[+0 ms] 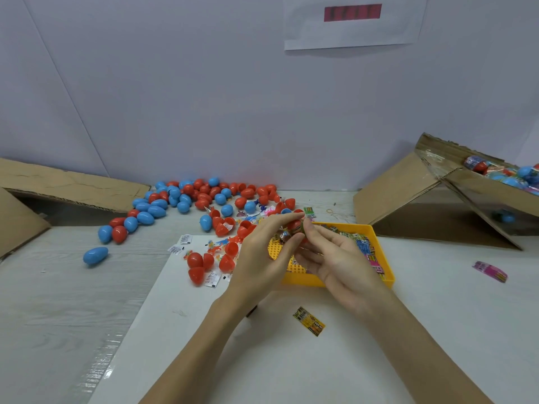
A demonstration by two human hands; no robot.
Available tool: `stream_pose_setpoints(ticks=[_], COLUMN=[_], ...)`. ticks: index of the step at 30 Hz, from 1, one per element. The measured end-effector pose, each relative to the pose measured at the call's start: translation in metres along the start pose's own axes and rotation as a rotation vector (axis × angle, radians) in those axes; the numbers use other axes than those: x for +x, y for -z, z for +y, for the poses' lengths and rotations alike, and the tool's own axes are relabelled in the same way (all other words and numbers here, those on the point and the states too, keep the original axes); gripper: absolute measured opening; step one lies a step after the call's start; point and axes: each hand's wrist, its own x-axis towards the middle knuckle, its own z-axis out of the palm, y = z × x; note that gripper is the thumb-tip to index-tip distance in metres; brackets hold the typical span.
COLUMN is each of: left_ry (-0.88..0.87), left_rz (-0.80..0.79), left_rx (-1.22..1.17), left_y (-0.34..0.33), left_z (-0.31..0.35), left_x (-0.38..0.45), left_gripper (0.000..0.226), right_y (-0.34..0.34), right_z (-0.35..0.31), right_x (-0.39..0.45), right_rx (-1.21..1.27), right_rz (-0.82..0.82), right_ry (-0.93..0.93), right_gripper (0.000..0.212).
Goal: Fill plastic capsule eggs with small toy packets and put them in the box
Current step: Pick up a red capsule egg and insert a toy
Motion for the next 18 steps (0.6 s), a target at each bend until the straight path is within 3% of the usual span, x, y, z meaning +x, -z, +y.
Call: stream_pose_setpoints(ticks=[5,9,18], left_ry=[-0.063,-0.129,-0.157], left_rz=[-0.003,-0.042,-0.016], left_rx=[0.122,0.241,0.380], left_y=[0.008,0.005,0.002], left_z=[-0.006,-0.009,-0.007], left_x=[0.003,0.002,0.000], left_gripper=[0.043,0.044,0.038], right_y=[-0.001,0.002,0.001], right_z=[0.004,0.008,0.015], right_x=[0.001,0.002,0.002], right_rx=[-0.339,-0.420,-0.553], right_rz=[0.059,0.095,0.124], right_ry=[0.150,0.176,0.319], right_gripper=[0.040,0.046,0.028])
